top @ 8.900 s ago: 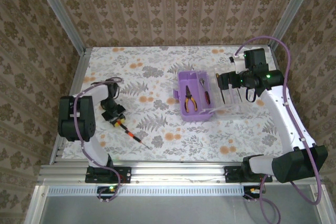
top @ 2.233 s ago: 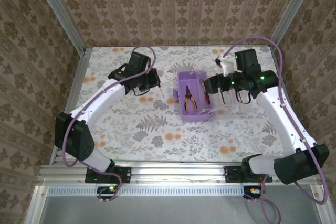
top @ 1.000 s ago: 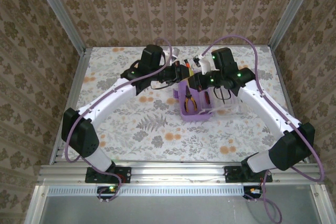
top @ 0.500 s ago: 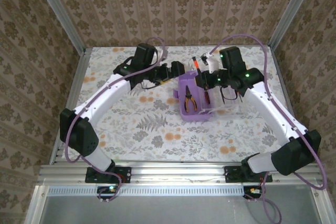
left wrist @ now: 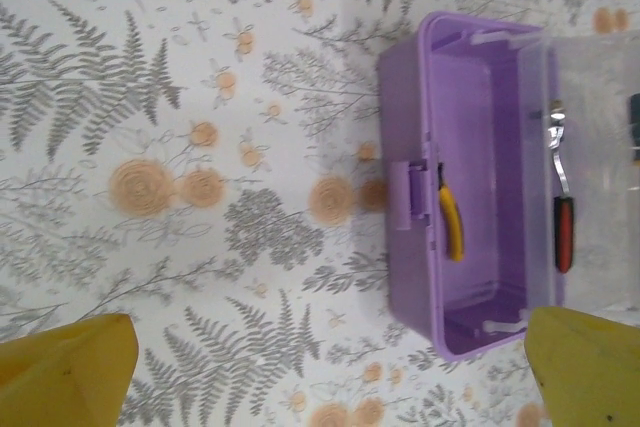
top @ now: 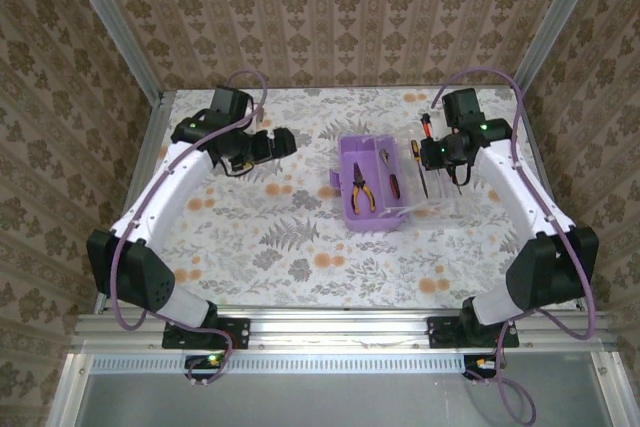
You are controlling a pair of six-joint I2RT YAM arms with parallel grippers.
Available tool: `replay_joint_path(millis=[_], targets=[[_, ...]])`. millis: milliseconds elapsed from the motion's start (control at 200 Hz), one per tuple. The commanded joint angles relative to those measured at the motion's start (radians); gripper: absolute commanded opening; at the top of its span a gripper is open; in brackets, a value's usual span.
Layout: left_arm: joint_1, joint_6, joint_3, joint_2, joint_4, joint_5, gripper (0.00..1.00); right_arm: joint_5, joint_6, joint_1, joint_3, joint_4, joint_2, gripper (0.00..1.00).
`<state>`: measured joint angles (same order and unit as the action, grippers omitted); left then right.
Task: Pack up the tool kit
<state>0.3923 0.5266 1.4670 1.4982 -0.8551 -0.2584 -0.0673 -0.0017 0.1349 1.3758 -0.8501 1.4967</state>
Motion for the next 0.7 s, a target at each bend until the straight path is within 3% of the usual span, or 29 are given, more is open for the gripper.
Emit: replay_joint_path(millis=[0, 515, 695], targets=[[-0.010, -0.058, -0.017, -0.017, -0.075, 0.047, 1.00, 0.079, -0.030, -0.003, 0.012, -0.035, 0.030, 0.00], [-0.020, -0.075, -0.051, -0.008, -0.082, 0.055, 1.00, 0.103, -0.030, -0.006, -0.032, 0.014, 0.158, 0.00], [-0.025, -0.075, -0.060, -0.015, -0.082, 0.054, 1.00, 0.101, -0.030, -0.006, -0.040, 0.020, 0.167, 0.11]])
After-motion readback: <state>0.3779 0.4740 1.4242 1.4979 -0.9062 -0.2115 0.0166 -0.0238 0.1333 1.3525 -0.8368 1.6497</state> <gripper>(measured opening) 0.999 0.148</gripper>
